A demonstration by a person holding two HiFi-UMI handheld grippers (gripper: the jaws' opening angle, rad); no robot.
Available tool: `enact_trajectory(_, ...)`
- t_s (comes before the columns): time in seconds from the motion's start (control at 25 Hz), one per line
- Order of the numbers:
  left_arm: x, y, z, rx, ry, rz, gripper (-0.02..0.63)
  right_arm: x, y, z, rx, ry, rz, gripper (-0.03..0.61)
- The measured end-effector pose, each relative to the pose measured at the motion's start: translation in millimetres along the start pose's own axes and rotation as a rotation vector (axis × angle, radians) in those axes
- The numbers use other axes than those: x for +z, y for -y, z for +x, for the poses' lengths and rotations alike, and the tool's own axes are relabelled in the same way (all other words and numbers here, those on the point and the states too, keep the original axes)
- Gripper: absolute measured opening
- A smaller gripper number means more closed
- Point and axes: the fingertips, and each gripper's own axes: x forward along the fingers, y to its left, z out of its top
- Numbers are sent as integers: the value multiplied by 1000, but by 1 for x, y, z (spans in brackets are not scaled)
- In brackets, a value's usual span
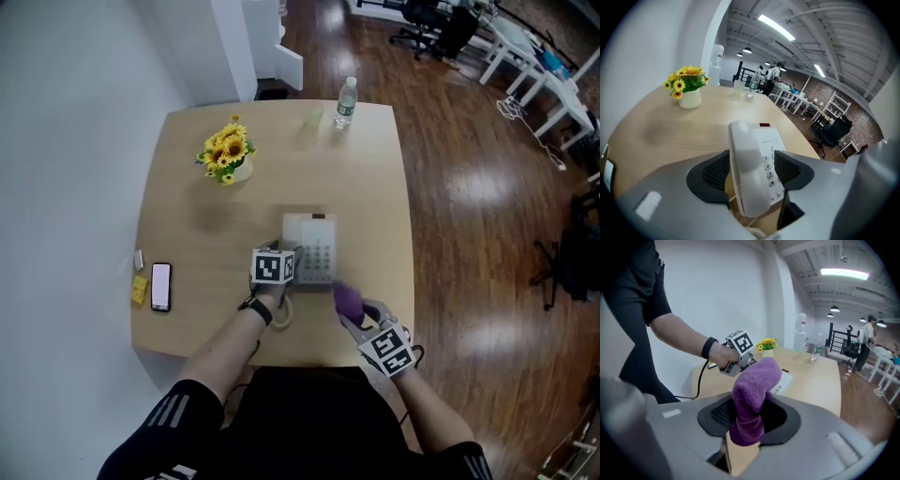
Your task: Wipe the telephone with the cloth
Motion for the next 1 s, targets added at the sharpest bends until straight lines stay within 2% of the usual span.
enact_trajectory(0.28,-17,-7,36,125,-83,10,287,-20,16,-34,-44,7,50,137)
enact_trajectory(0.4,-17,-11,39,165,-65,10,270,-27,19,-39,-46,2,66,138)
enact_trajectory(0.52,-15,-11,39,161,-36,-8,264,-29,21,-44,-45,5,71,138)
enact_trajectory(0.72,-11,-9,26,61,14,-72,221,-31,25,-49,-39,7,67,138)
enact_trajectory(0.84,-2,-4,4,-12,70,-69,210,-24,27,-47,-34,14,58,138)
enact_trajectory(0.92,7,3,-16,-90,121,-85,209,-14,28,-44,-29,30,51,138)
enact_trajectory(1.0,17,17,-40,-223,186,-138,209,2,29,-41,-22,55,38,138)
